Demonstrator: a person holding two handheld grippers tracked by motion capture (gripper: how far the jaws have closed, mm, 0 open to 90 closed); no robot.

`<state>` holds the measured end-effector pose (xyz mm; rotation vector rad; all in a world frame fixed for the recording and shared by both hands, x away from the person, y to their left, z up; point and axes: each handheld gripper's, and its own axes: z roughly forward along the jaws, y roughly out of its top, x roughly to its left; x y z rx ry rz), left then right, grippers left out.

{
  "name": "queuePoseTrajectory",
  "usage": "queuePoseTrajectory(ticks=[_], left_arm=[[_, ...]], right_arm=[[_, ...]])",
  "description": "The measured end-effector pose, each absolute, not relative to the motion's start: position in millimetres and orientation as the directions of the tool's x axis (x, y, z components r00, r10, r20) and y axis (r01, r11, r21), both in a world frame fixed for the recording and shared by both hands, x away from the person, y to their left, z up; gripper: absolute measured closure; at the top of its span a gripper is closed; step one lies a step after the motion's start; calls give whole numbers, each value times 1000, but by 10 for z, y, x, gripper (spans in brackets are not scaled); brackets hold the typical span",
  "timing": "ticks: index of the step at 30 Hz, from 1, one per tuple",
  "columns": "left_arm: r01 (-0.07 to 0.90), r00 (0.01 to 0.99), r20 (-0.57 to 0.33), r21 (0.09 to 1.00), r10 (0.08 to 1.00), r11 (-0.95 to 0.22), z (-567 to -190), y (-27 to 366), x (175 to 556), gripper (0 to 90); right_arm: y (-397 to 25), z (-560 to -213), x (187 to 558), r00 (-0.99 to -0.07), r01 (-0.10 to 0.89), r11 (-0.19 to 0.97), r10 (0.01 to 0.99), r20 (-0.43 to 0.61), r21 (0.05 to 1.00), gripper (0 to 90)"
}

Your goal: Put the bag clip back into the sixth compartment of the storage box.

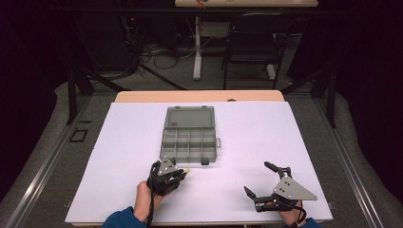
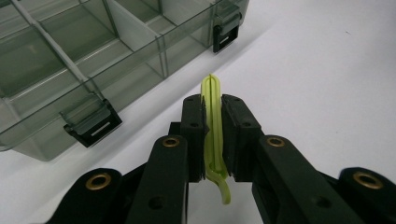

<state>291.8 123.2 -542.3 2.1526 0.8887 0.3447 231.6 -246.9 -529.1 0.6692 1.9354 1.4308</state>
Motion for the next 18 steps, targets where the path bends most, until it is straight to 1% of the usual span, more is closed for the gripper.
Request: queuePoseTrajectory(ticks=[18], left_arm=[[486, 711, -34, 746, 703, -456, -5373, 1344, 2932, 797]], right_arm=[[-2469, -5292, 2315, -669, 29, 279, 719, -189, 960, 2]])
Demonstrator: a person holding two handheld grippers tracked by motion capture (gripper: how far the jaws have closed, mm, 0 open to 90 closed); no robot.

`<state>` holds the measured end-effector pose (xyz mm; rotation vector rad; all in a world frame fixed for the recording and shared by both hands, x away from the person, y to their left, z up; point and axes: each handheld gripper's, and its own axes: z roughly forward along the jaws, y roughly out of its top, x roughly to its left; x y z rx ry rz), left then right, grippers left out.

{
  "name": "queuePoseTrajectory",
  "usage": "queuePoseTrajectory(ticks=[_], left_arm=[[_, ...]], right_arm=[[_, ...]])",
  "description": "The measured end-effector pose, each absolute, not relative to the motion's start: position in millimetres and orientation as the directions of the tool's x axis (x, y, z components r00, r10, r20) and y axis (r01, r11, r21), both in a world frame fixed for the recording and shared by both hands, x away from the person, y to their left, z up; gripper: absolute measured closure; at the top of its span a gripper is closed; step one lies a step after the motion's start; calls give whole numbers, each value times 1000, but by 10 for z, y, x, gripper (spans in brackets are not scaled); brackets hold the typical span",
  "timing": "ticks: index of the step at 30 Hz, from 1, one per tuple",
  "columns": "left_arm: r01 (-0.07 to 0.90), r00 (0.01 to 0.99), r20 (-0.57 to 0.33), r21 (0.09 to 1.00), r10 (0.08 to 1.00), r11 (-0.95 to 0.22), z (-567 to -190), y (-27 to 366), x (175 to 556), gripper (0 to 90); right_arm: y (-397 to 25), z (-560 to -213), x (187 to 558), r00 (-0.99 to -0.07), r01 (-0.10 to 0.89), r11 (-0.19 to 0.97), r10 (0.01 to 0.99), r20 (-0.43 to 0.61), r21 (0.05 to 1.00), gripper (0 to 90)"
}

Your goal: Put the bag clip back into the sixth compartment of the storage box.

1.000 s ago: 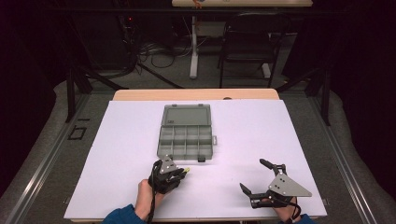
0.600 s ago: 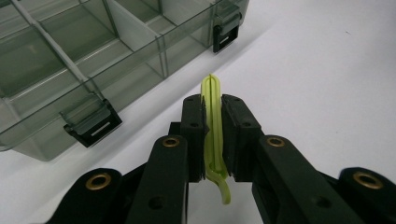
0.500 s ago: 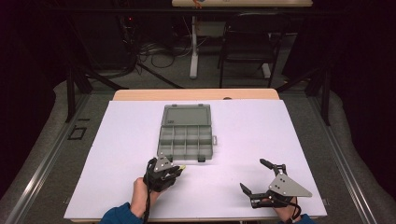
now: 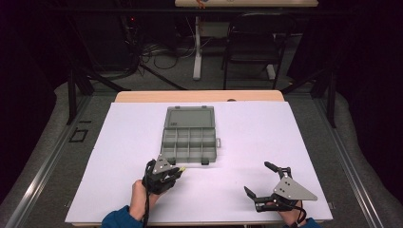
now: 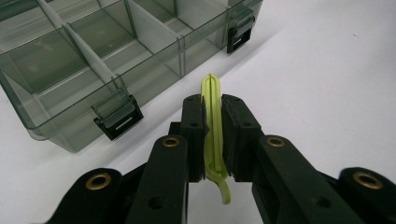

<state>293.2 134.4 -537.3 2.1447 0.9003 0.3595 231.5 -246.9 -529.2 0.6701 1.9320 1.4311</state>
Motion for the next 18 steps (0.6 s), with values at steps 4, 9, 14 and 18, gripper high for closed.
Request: queuePoseTrajectory(ticks=[4, 9, 14, 18], left_arm=[[489, 706, -37, 748, 707, -449, -5371, 1357, 2933, 797], [492, 705, -39, 747, 709, -448, -5357, 1381, 2936, 797], [491, 702, -34, 747, 711, -449, -5337, 1415, 2944, 797], [489, 700, -32, 749, 713, -447, -5314, 1438, 2947, 797]], right_arm=[[-2467, -5291, 2313, -670, 30, 281, 718, -189, 959, 2], [-2469, -5292, 2314, -669, 29, 279, 719, -189, 960, 2], [-2468, -5291, 2313, -670, 30, 281, 718, -190, 959, 2], [-2469, -5291, 2313, -670, 30, 281, 718, -189, 959, 2]])
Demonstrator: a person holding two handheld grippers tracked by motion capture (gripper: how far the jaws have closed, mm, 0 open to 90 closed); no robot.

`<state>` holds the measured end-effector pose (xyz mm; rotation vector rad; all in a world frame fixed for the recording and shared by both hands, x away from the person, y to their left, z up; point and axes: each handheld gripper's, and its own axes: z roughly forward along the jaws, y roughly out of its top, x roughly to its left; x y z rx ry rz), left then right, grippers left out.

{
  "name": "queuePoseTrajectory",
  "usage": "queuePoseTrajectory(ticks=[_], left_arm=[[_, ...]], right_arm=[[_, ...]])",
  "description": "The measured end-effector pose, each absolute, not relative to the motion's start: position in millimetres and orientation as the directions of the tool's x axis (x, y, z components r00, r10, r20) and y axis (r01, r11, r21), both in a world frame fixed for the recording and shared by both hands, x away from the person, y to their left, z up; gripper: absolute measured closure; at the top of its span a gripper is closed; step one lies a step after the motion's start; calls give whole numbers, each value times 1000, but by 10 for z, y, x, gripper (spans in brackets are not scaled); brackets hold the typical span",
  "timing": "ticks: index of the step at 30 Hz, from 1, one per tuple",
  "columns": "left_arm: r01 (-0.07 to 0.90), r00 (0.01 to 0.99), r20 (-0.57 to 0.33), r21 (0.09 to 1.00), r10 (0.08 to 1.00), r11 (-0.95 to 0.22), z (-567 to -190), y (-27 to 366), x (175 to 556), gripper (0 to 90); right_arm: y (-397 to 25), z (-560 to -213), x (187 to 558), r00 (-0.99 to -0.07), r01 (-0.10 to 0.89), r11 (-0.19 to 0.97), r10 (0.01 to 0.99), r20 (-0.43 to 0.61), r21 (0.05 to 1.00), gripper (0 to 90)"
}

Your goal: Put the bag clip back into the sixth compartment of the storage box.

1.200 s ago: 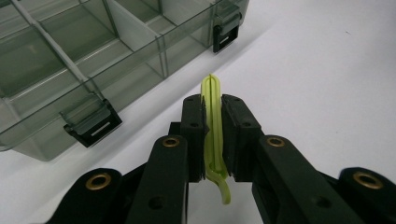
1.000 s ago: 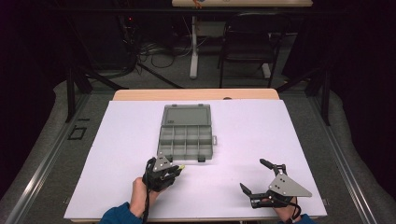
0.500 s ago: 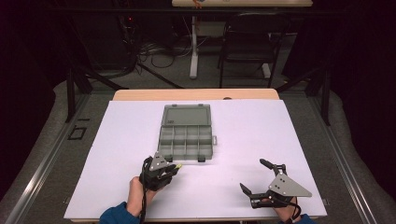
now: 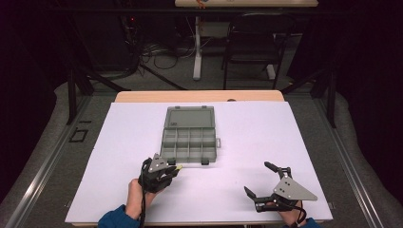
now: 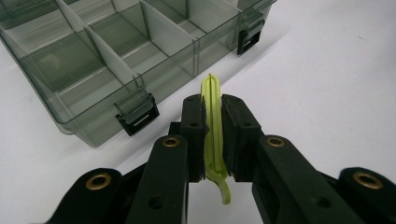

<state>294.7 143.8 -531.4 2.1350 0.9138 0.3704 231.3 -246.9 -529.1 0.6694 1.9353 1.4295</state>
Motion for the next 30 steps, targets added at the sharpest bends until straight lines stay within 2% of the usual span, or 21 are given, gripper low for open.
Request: queuePoseTrajectory(ticks=[30], left_arm=[[462, 717, -12, 756, 697, -463, -5153, 1544, 2991, 798]], right_arm=[[-2468, -5295, 2318, -672, 32, 284, 716, -190, 958, 2]])
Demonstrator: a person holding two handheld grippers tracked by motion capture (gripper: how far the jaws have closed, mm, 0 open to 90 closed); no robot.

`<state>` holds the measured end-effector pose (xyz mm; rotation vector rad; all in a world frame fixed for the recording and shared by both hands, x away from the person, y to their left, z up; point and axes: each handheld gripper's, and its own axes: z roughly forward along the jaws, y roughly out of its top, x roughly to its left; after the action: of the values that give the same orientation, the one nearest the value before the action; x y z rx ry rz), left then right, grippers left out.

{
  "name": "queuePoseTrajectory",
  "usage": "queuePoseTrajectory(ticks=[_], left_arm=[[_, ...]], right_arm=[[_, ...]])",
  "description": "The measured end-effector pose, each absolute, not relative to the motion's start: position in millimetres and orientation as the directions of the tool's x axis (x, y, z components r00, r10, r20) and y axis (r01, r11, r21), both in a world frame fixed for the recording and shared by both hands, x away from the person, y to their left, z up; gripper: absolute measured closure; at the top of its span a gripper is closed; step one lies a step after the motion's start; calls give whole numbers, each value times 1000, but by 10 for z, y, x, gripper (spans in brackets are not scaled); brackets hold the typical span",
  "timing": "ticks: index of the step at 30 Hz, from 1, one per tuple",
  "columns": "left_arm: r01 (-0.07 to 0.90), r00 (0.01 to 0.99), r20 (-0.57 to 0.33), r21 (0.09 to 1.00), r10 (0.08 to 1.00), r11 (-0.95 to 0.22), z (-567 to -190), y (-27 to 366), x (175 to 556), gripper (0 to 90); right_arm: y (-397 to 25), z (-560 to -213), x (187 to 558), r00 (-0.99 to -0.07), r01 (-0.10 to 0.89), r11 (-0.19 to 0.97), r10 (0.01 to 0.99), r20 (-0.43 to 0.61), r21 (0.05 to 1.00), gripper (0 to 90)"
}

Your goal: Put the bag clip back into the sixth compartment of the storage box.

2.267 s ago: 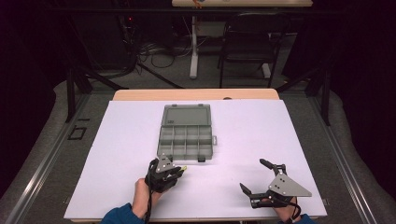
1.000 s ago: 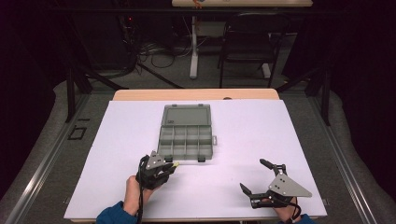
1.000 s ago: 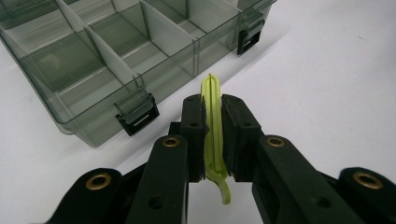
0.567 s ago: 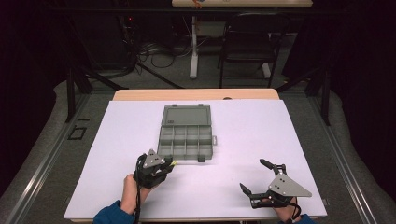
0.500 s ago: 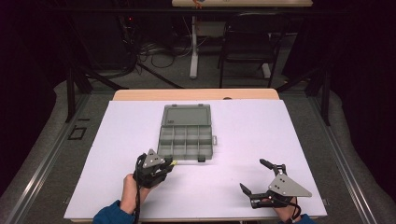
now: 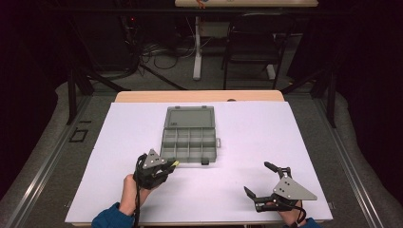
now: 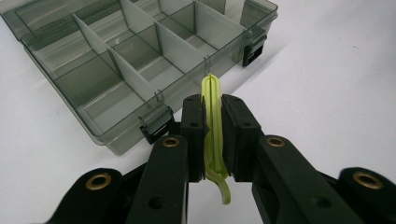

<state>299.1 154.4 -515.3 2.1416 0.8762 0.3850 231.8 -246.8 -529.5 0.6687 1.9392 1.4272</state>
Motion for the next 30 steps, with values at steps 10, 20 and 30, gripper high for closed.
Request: queuePoseTrajectory(ticks=[10, 20, 30], left_arm=[[450, 731, -11, 759, 683, -470, -5083, 1541, 3022, 798], [434, 742, 0, 762, 670, -480, -4997, 1538, 3061, 798], [418, 743, 12, 772, 669, -479, -4900, 1530, 3115, 798]], right_arm=[[-2468, -5299, 2319, -670, 38, 287, 718, -189, 957, 2], [-2467, -5300, 2319, -670, 34, 288, 717, -192, 957, 2], [-2468, -5300, 2320, -670, 36, 291, 717, -193, 956, 2]])
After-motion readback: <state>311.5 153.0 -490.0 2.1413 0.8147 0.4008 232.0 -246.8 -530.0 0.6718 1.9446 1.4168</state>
